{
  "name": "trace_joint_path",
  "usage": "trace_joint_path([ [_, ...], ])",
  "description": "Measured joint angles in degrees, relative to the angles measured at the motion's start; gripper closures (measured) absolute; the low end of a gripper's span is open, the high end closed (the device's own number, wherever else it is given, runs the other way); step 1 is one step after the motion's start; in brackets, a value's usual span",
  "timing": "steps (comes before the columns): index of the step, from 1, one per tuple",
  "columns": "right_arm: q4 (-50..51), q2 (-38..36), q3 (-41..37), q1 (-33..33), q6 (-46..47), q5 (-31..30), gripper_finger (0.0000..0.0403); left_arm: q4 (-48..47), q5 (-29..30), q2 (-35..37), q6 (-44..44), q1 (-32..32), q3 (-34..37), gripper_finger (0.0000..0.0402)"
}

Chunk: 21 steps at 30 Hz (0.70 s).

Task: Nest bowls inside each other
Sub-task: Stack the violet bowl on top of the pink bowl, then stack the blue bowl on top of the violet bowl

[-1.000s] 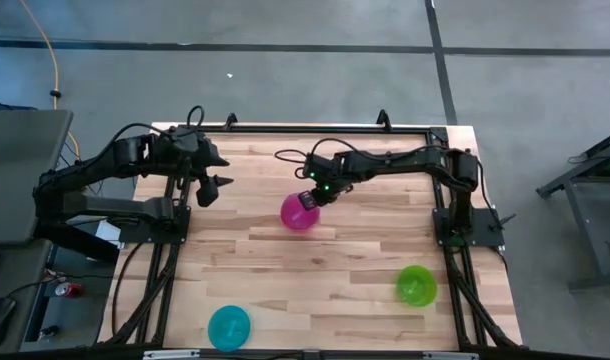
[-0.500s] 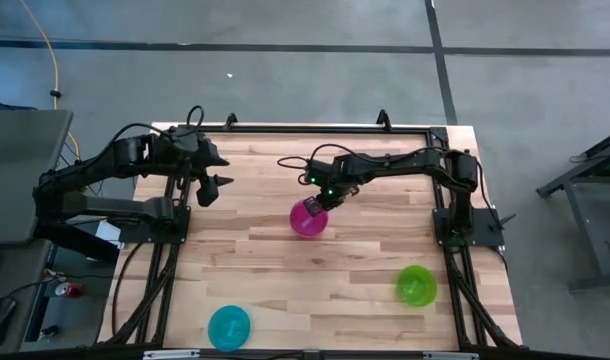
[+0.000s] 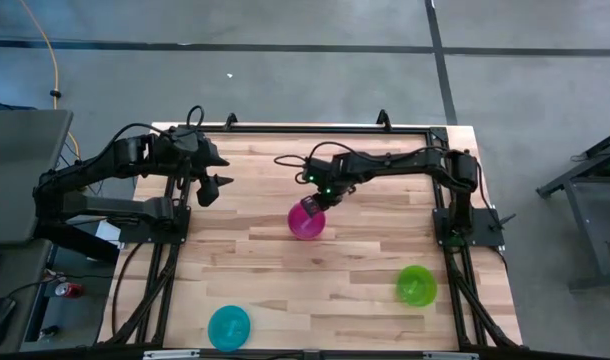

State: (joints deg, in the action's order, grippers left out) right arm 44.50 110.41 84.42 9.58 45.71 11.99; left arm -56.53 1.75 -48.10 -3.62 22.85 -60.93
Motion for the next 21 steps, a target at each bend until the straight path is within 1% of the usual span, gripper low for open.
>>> trace_joint_path([
  [3,2.7,0.0,2.3,0.0,-1.2,-1.4,0.0312,0.0,0.0,0.0,-0.3,0.0,0.0,0.0172],
  [6,6.1,0.0,5.0,0.0,-2.8,-2.6,0.0292,-0.1,-0.9,0.0,-0.7,0.0,0.0,0.0172],
  [9,10.0,0.0,8.1,-0.2,-5.7,-3.1,0.0282,-0.9,-6.6,0.1,-0.7,0.0,1.1,0.0172],
  [13,15.0,0.0,11.7,-2.3,-11.6,-3.1,0.0279,-2.1,-16.7,0.8,-0.7,-1.1,6.6,0.0172],
  [16,18.2,0.0,13.8,-4.5,-17.2,-3.1,0.0279,-2.2,-20.9,1.7,-3.2,-4.8,12.2,0.0172],
  [19,20.4,-0.5,14.9,-6.8,-22.6,-4.1,0.0279,-0.6,-22.5,2.4,-8.3,-10.5,17.4,0.0172],
  [21,20.5,-1.5,14.9,-8.3,-25.9,-5.2,0.0279,2.3,-23.0,2.9,-12.3,-14.7,20.1,0.0172],
])
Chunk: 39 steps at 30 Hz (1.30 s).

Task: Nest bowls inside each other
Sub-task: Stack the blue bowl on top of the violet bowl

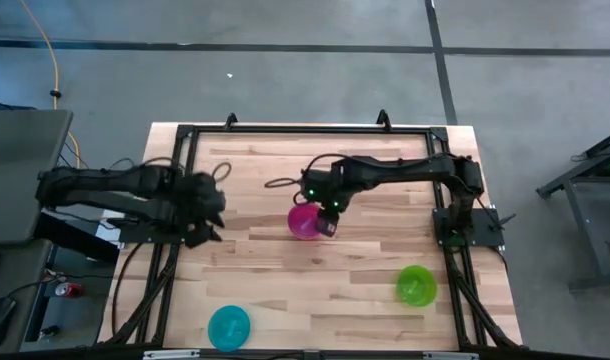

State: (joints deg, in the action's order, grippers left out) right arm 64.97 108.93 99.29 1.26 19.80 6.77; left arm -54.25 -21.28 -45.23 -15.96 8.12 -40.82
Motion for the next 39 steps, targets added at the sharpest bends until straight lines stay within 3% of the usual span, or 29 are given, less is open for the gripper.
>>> trace_joint_path([
  [8,0.2,-6.1,0.0,-4.0,-7.3,-2.3,0.0279,15.5,3.4,-0.2,-15.0,-15.4,5.4,0.0172],
  [19,7.7,-17.9,0.0,-7.0,-6.8,-8.1,0.0279,22.6,13.9,-7.7,-28.6,-31.7,5.5,0.0172],
  [30,15.8,-28.5,0.0,-10.2,-2.6,-11.2,0.0279,37.0,16.6,-25.5,-38.9,-42.2,5.3,0.0172],
  [39,23.3,-29.6,0.0,-15.0,0.5,-11.3,0.0279,37.8,16.7,-36.2,-40.8,-45.1,-0.4,0.0172],
])
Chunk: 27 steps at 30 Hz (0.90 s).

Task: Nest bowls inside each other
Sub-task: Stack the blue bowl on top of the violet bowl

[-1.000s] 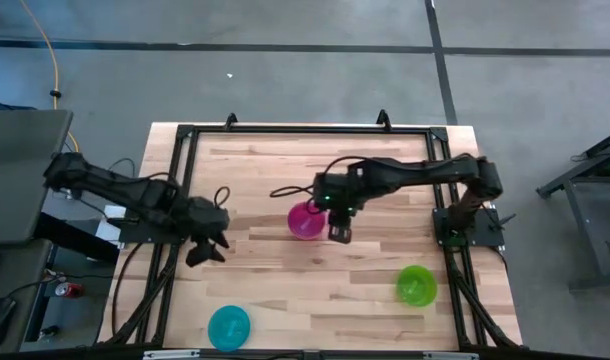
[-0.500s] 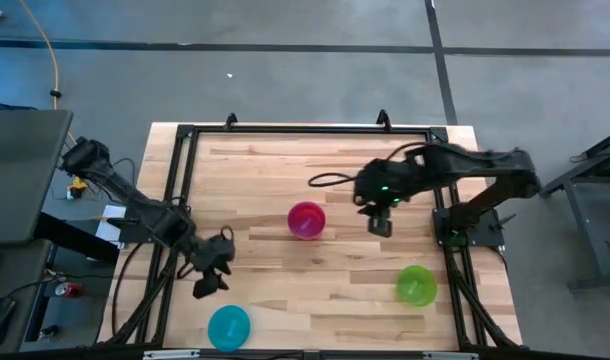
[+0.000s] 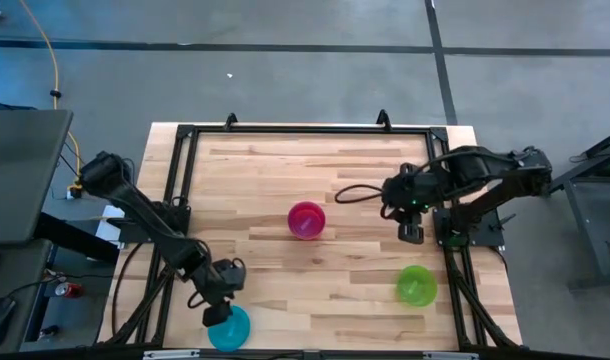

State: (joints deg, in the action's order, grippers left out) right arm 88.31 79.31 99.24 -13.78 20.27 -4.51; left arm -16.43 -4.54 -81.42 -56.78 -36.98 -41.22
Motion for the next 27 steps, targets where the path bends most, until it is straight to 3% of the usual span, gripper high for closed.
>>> trace_joint_path([
  [10,0.5,-1.1,-5.8,-6.3,7.2,-2.3,0.0279,-2.9,0.3,-6.3,-1.9,-0.6,-2.0,0.0187],
  [15,1.2,-1.2,-9.1,-9.3,11.1,-2.3,0.0279,-3.7,0.9,-6.4,-2.2,-0.4,-2.1,0.0251],
  [22,1.2,-2.8,-13.8,-13.8,19.3,-1.9,0.0281,-3.7,0.0,-6.4,0.7,1.3,-2.1,0.0385],
  [27,1.3,-4.2,-16.1,-18.3,26.6,-1.5,0.0297,-3.9,-1.0,-6.4,2.9,4.0,-2.1,0.0393],
])
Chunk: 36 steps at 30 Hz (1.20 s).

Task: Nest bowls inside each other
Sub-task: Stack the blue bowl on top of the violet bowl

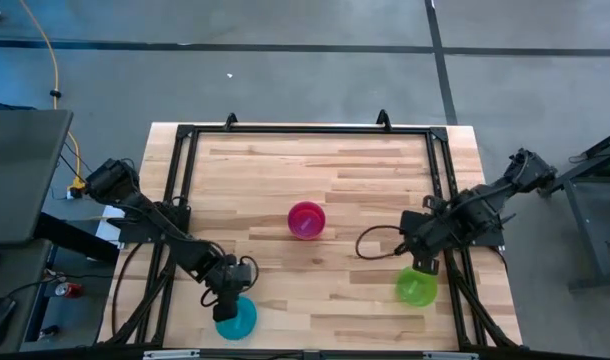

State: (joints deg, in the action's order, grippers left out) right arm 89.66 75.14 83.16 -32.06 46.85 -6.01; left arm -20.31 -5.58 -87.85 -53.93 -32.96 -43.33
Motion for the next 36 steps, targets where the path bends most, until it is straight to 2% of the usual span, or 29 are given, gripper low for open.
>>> trace_joint_path([
  [4,0.4,-1.3,-2.7,-4.2,6.7,1.2,0.0312,0.2,-2.0,0.9,3.5,3.8,-0.1,0.0398],
  [9,0.3,-1.8,-7.5,-9.5,14.7,6.8,0.0315,-2.0,-2.7,3.2,9.6,10.2,-2.3,0.0400],
  [13,-4.5,-2.0,-12.0,-12.3,19.4,10.9,0.0296,-2.9,-2.3,5.6,14.2,15.9,-4.6,0.0400],
  [19,-12.2,-2.2,-18.0,-14.7,25.2,12.0,0.0258,-8.0,-0.2,8.5,19.3,23.9,-9.1,0.0401],
  [28,-20.9,-2.6,-28.5,-16.6,36.4,16.6,0.0245,-9.1,4.3,7.8,21.4,34.9,-16.1,0.0401],
  [32,-29.3,-2.6,-32.0,-16.9,40.3,16.6,0.0245,-9.2,6.8,7.0,20.7,39.1,-18.5,0.0401],
  [36,-33.3,-2.6,-34.4,-16.9,43.9,16.2,0.0245,-9.2,8.3,5.8,19.9,42.6,-19.7,0.0402],
])
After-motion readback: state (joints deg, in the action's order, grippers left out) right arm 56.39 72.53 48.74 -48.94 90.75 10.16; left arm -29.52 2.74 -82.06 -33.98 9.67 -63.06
